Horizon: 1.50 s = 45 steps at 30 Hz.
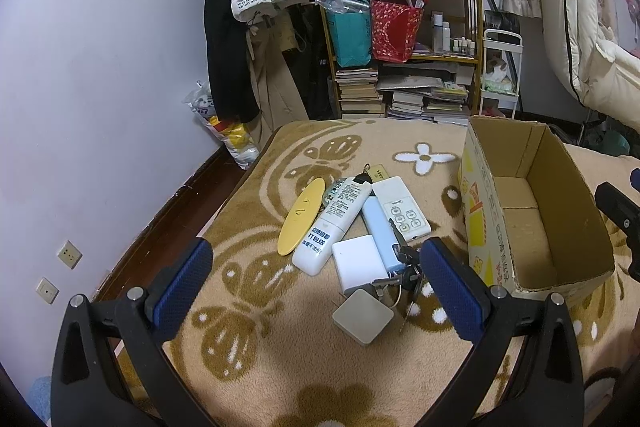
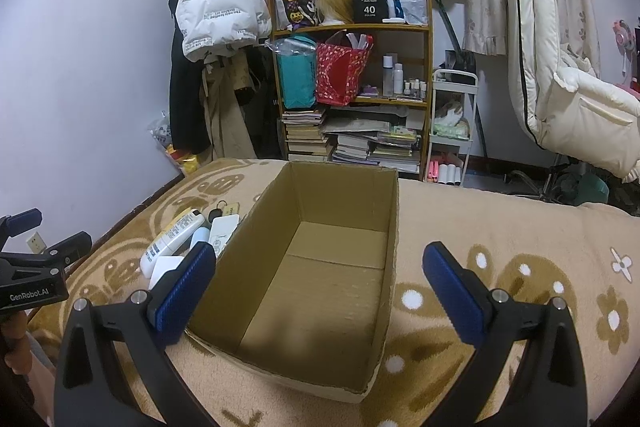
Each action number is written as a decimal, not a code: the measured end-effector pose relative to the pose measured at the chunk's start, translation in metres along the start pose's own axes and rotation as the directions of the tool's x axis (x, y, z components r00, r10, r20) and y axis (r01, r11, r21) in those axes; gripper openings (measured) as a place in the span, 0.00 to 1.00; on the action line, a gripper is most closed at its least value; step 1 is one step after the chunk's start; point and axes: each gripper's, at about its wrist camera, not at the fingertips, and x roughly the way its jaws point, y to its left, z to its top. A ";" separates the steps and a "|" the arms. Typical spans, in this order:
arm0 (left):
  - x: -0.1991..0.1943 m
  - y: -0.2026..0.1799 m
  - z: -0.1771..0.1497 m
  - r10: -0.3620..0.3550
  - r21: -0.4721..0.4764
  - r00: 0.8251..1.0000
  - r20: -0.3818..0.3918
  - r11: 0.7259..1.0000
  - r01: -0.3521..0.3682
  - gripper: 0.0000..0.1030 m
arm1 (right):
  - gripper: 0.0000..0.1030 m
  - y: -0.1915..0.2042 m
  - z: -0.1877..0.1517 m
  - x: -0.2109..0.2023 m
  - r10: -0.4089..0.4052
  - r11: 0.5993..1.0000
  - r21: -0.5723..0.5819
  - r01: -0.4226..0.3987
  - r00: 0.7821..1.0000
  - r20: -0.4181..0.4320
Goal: Organize rigid objects
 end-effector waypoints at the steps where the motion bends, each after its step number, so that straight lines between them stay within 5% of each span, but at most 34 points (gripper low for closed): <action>1: 0.000 0.000 0.000 0.000 0.000 1.000 0.001 1.000 0.000 1.00 | 1.00 0.000 0.000 0.000 0.001 1.000 0.000 -0.001 1.000 0.001; 45: 0.003 -0.002 -0.005 0.002 0.007 1.000 -0.005 1.000 -0.002 1.00 | 1.00 0.000 -0.003 0.002 0.005 1.000 0.005 -0.005 1.000 -0.012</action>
